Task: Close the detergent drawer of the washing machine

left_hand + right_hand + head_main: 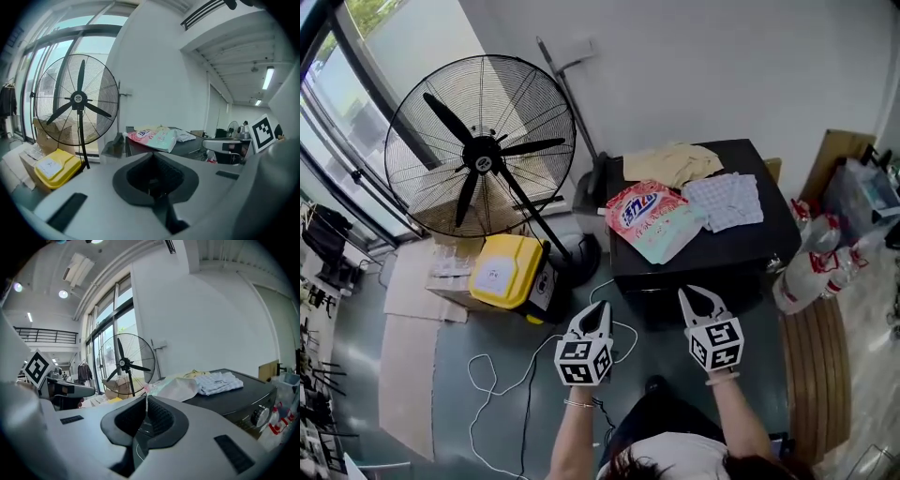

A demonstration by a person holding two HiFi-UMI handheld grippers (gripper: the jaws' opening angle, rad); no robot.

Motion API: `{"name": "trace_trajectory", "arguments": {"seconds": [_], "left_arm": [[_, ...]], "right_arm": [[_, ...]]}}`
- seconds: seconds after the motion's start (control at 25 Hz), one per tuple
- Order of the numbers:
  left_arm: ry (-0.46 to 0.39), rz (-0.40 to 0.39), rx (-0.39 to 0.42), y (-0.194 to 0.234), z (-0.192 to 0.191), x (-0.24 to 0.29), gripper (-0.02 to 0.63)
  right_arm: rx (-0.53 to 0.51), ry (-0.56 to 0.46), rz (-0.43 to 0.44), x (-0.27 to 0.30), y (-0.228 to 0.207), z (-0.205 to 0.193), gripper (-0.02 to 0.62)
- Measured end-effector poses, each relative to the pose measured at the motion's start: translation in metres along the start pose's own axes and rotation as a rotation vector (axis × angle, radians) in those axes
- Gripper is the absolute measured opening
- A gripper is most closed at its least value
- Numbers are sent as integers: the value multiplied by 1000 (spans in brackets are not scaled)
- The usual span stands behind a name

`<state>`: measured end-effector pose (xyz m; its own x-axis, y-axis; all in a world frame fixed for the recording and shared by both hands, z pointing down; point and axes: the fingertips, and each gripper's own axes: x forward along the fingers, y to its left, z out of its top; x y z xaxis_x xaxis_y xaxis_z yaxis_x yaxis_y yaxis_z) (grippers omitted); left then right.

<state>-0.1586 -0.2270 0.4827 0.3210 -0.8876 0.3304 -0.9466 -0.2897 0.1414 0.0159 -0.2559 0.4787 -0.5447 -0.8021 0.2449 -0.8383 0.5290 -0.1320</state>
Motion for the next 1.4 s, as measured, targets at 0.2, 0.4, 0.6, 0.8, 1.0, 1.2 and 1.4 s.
{"name": "trace_trajectory", "arguments": {"seconds": [0.2, 0.4, 0.6, 0.8, 1.0, 1.2, 1.4], "left_arm": [[-44, -2, 12, -18, 16, -18, 18], [-97, -7, 37, -41, 35, -35, 18], [-133, -9, 54, -63, 51, -52, 18], [-152, -6, 74, -79, 57, -69, 18], [-162, -8, 98, -87, 61, -85, 18], [-187, -23, 111, -82, 72, -93, 18], [-203, -63, 127, -79, 82, -100, 18]], "right_arm": [[-46, -34, 18, -26, 8, 20, 35], [-87, -67, 38, -52, 14, 37, 32], [-127, -106, 47, -76, 20, 55, 28], [-150, -122, 36, -100, 22, 67, 27], [-142, -136, 19, -117, 25, 75, 26], [-142, -175, -13, -126, 29, 86, 26], [-142, -188, -60, -129, 37, 91, 26]]}}
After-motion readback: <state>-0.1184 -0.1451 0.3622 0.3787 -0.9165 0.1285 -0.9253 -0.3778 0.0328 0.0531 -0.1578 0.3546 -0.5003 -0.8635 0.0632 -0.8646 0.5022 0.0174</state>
